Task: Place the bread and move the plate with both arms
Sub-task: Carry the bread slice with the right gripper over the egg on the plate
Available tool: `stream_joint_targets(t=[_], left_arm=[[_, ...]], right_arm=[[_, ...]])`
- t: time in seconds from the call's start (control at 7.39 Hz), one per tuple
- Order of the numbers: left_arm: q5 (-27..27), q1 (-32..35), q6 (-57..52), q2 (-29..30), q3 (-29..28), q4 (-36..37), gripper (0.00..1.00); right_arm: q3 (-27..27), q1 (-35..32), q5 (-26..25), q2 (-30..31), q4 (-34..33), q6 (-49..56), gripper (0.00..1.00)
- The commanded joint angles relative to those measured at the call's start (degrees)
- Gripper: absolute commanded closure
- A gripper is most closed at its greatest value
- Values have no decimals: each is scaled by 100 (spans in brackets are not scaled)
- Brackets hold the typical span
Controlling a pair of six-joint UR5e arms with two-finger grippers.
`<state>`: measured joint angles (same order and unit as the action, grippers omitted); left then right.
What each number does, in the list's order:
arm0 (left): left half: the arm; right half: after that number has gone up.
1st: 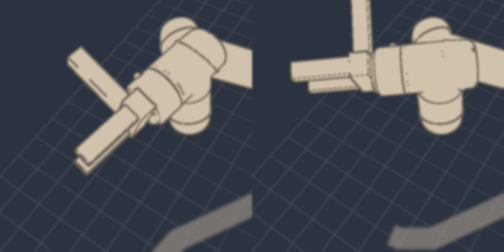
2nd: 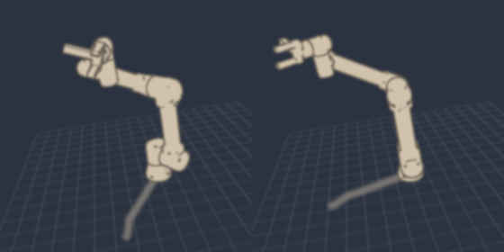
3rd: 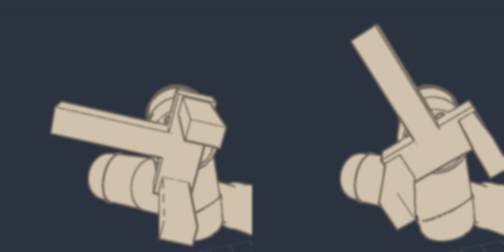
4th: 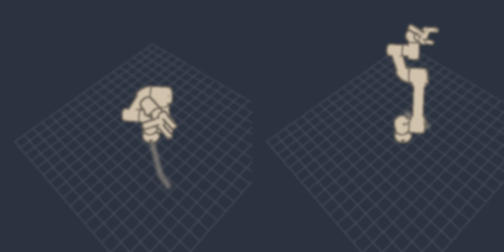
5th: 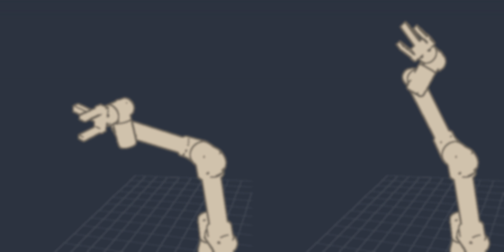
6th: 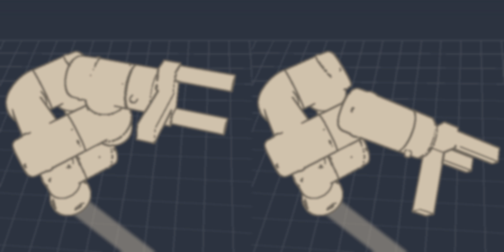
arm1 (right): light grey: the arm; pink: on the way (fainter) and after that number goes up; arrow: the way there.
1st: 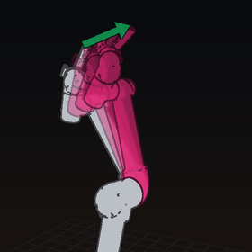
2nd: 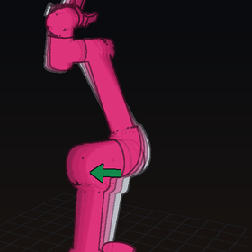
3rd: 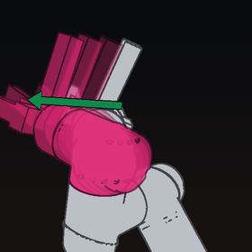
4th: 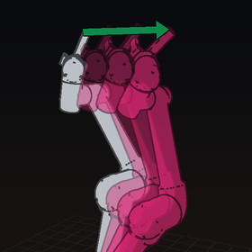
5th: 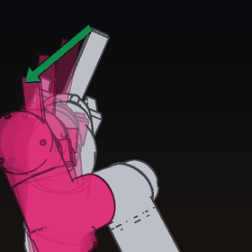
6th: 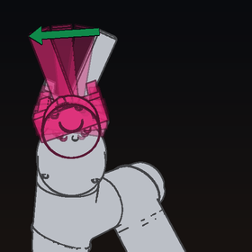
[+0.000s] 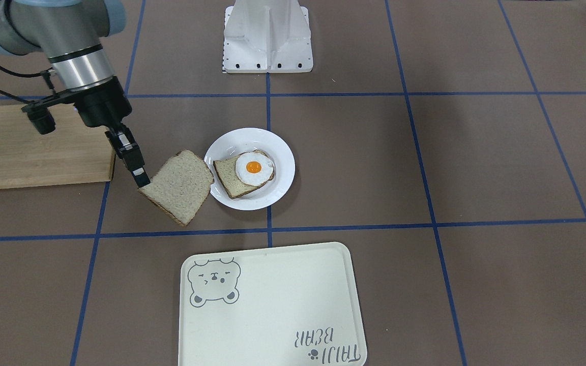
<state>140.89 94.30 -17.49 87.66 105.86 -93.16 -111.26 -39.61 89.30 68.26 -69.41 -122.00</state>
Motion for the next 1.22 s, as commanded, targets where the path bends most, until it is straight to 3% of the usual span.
stream_joint_targets(t=[0.0, 0.14, 0.41, 1.08], left_arm=[[0, -8, 0, 6, -30, 0, 2], [0, 1, 0, 6, -30, 0, 2], [0, 1, -9, -3, -30, 0, 2], [0, 1, 0, 6, -39, 0, 2]], right_arm=[[17, 732, -903, -339, -563, -804, 100], [51, 1170, -1567, -435, -713, -1217, 100], [313, 1682, -2404, -750, -1300, -2095, 100], [886, 2194, -3121, -981, -1400, -2628, 100]])
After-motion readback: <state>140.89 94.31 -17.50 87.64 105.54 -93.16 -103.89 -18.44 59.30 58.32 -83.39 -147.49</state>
